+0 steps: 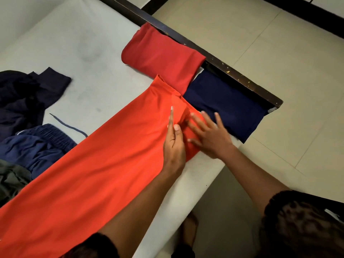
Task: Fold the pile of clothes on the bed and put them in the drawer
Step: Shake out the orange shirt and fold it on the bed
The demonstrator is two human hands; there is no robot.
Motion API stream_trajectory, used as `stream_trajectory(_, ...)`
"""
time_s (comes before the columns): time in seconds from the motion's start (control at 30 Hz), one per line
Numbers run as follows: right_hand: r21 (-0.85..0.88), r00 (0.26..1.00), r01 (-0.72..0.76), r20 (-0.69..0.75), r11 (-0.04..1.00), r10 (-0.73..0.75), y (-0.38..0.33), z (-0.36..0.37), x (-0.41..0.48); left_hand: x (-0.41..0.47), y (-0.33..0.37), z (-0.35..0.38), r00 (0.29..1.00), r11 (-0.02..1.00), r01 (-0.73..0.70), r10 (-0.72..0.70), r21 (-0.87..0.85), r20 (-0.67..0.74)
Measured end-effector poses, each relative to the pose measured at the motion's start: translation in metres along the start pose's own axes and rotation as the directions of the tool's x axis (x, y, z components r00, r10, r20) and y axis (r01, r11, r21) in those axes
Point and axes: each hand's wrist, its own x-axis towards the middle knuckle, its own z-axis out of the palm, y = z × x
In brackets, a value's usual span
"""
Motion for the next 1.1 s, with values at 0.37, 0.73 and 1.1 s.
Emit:
stream_trajectory(0.37,0.374,0.804,-0.215,-0.456,0.902,0.381,0.005,0.022,-0.039,-0.015,-0.054,0.022,0.819,0.366,-0.283,-0.389,0.887,0.422)
stream_trajectory(0.73,0.267,0.999,-0.030,-0.030,0.963,0.039,-0.009,0.013,-0.028,-0.023,-0.042,-0.054,0.852,0.604,-0.343,-0.122,0.720,0.509)
stream_trajectory(1.1,-0.030,0.898,0.072,-0.433,0.997,-0.078,-0.111,0.002,-0.091,-0.119,-0.061,-0.243,0.780,0.155,-0.622,0.037,0.768,0.624)
